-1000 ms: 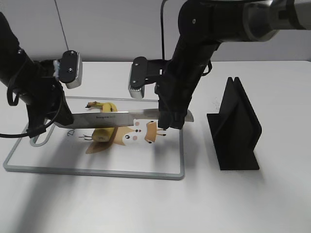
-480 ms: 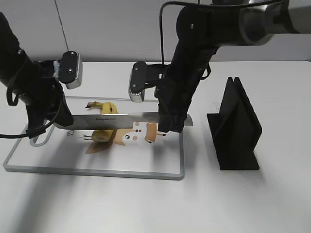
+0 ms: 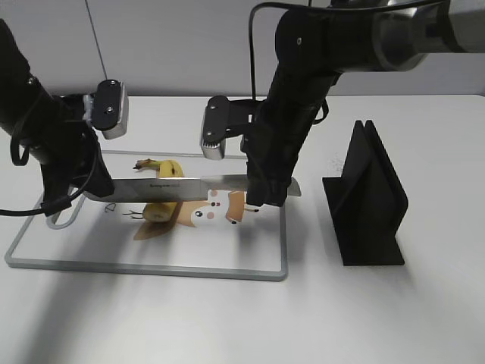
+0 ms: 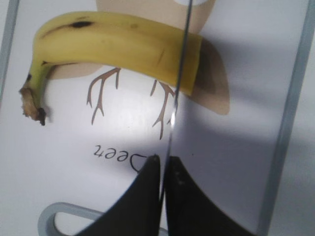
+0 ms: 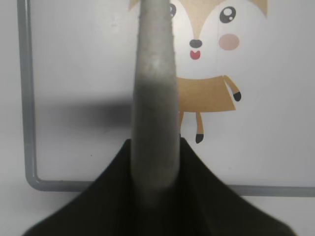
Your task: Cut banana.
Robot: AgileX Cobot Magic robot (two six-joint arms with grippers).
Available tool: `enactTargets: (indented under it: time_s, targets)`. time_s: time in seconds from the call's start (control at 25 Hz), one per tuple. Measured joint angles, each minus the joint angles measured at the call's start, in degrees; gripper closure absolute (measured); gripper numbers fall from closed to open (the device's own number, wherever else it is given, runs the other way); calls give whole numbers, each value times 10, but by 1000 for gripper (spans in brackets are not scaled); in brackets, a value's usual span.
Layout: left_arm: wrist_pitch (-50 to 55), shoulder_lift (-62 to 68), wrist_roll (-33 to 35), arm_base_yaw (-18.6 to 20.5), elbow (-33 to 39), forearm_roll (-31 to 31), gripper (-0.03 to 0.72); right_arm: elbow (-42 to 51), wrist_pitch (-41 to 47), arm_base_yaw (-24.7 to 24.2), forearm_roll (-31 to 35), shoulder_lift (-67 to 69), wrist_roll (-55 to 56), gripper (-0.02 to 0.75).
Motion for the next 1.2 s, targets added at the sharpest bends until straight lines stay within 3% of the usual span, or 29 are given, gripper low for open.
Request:
enactTargets:
  time_s: [0.56,1.2]
  targets:
    - [-10,23,0,0,0,-8,684,-7,-1,0,-9,0,-2,567]
    - [-103,25,3,-2,51,-23,680,-9,-22,0,-17,42,-7,563]
